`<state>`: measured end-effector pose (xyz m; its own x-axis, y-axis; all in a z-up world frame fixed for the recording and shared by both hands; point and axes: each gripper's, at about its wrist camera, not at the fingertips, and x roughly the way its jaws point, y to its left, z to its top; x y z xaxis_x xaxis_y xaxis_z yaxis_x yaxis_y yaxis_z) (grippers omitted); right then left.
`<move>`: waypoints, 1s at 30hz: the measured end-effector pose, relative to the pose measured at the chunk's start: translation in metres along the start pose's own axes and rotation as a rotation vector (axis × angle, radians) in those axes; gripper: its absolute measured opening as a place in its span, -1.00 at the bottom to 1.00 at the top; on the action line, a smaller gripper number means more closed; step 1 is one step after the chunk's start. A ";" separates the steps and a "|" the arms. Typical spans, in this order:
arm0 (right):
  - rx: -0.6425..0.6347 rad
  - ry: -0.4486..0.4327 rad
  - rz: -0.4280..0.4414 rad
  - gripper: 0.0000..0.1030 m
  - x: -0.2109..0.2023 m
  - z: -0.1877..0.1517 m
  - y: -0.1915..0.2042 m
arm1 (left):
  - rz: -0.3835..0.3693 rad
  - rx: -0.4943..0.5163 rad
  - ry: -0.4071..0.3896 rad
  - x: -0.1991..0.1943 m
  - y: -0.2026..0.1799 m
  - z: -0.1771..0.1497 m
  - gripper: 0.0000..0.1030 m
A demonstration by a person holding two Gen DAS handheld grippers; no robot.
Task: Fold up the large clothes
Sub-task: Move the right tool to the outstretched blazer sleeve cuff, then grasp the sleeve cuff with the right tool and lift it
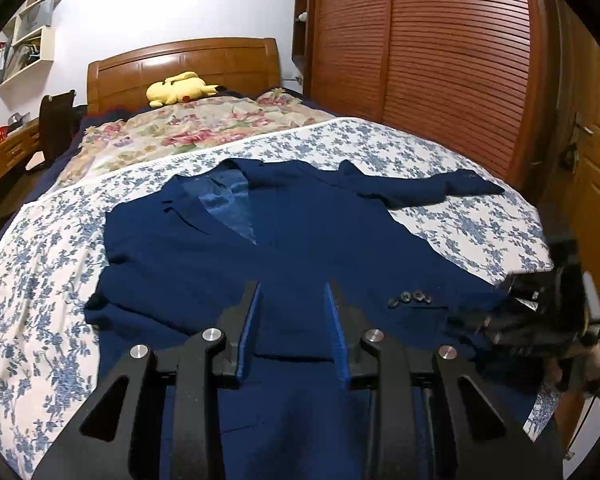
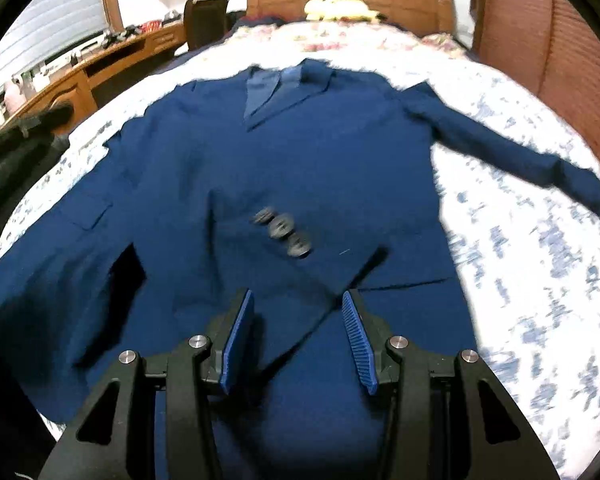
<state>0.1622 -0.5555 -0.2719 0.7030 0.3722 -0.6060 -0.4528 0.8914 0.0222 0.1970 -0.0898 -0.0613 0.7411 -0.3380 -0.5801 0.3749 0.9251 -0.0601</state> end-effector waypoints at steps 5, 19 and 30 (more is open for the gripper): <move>0.057 -0.041 -0.105 0.01 -0.011 0.011 -0.056 | -0.006 0.012 0.011 0.011 -0.009 0.000 -0.36; 0.317 -0.045 -0.451 0.04 0.003 0.058 -0.267 | -0.027 0.037 0.060 0.040 -0.024 -0.001 -0.36; 0.537 -0.010 -0.534 0.04 0.015 0.060 -0.369 | -0.028 0.071 0.093 0.057 -0.032 -0.002 -0.36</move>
<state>0.3726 -0.8636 -0.2417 0.7578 -0.1452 -0.6362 0.2778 0.9539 0.1133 0.2262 -0.1386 -0.0943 0.6759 -0.3428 -0.6524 0.4355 0.8999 -0.0217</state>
